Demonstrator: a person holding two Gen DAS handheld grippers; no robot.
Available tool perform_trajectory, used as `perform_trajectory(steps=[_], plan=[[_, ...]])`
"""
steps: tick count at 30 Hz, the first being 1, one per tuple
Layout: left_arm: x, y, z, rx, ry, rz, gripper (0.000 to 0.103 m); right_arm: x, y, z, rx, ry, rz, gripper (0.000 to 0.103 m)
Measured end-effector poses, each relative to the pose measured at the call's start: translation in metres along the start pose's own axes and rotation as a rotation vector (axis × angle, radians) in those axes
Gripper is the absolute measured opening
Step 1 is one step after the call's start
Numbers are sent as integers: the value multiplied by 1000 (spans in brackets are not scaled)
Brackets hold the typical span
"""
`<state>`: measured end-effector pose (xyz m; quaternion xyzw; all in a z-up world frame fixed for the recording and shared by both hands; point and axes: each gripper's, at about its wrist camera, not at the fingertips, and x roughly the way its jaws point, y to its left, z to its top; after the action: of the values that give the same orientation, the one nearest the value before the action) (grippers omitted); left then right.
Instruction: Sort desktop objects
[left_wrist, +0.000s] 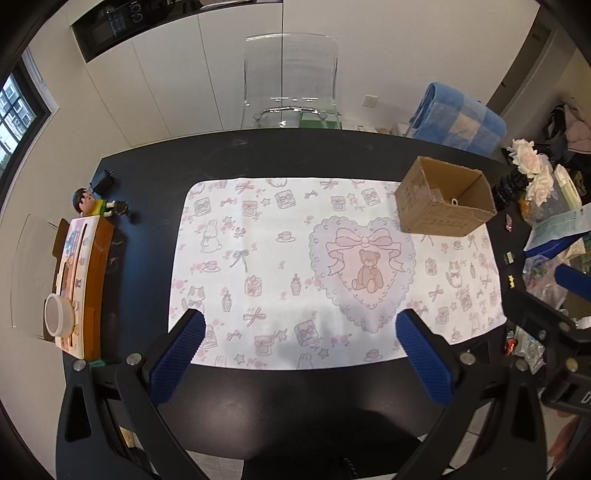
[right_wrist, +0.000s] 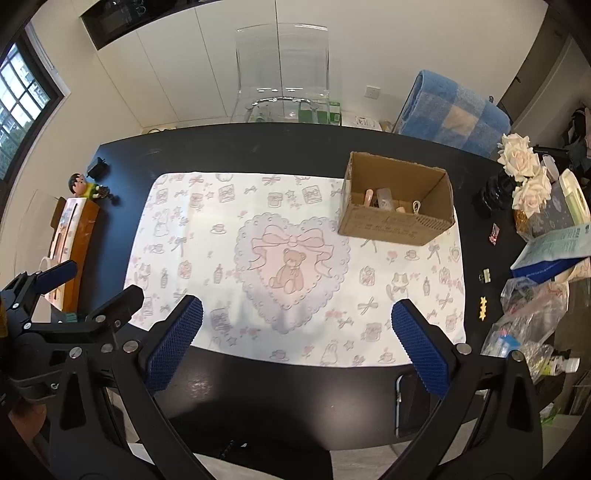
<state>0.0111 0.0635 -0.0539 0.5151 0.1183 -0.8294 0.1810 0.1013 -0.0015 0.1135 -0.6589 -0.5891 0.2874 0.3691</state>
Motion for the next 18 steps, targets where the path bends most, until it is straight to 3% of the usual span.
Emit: perform_trajectory(steps=[8, 18], plan=[[-29, 14, -24, -30, -7, 3, 103, -34, 24, -34, 34, -18, 31, 103], [-52, 22, -29, -52, -27, 1, 103, -55, 38, -38, 18, -38, 33, 103]])
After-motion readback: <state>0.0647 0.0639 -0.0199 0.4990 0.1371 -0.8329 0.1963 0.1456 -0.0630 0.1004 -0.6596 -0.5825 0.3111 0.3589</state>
